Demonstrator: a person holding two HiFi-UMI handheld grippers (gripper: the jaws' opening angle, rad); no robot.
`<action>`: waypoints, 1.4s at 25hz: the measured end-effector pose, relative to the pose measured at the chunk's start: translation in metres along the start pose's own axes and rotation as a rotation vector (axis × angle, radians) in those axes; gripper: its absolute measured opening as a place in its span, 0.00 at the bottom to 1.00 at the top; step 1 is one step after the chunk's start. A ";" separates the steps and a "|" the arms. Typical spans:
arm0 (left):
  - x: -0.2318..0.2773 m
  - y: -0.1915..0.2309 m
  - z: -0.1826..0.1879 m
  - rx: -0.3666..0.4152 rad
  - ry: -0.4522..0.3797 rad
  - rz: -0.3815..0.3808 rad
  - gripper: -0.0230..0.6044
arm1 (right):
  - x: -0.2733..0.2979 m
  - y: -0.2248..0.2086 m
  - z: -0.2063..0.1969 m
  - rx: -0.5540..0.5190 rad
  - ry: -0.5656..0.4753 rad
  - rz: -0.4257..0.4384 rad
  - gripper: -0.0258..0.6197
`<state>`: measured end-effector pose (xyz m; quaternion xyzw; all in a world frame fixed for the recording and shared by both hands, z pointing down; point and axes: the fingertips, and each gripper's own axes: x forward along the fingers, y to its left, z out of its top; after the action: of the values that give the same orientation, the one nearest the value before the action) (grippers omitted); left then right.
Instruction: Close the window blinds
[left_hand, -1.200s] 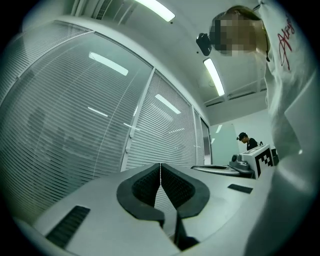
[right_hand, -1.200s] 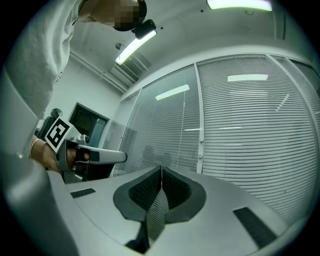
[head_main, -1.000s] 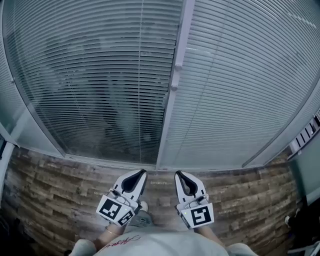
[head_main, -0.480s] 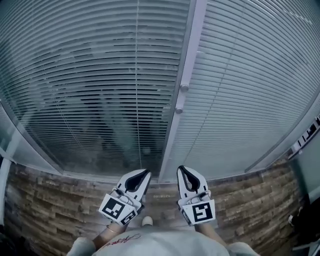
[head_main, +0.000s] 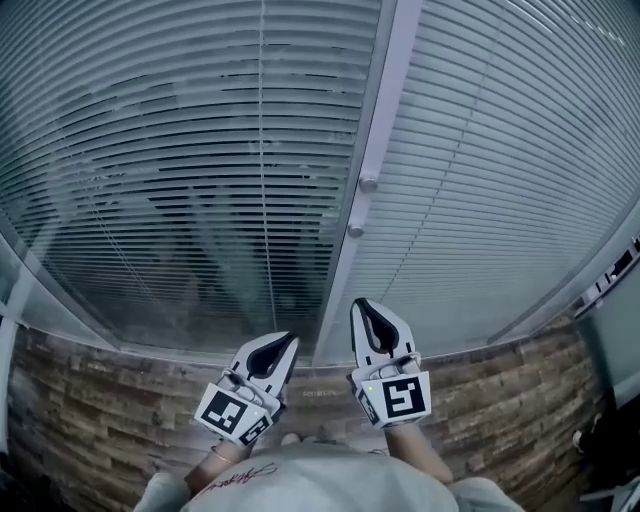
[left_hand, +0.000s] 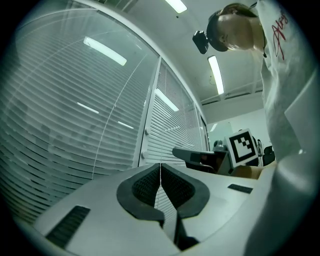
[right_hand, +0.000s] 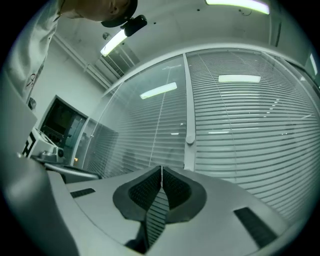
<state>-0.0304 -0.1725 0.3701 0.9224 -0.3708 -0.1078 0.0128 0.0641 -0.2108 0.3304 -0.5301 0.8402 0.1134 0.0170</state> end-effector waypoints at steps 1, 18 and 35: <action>0.000 0.001 -0.001 -0.007 0.001 0.007 0.07 | 0.007 -0.004 0.009 -0.001 -0.022 0.002 0.07; -0.008 0.017 -0.005 -0.014 0.020 0.094 0.07 | 0.122 -0.082 0.077 0.016 -0.141 -0.179 0.28; -0.012 0.022 -0.011 -0.029 0.041 0.096 0.07 | 0.139 -0.091 0.077 -0.194 -0.134 -0.279 0.25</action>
<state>-0.0517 -0.1811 0.3850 0.9052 -0.4128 -0.0934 0.0389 0.0781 -0.3557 0.2192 -0.6318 0.7408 0.2253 0.0373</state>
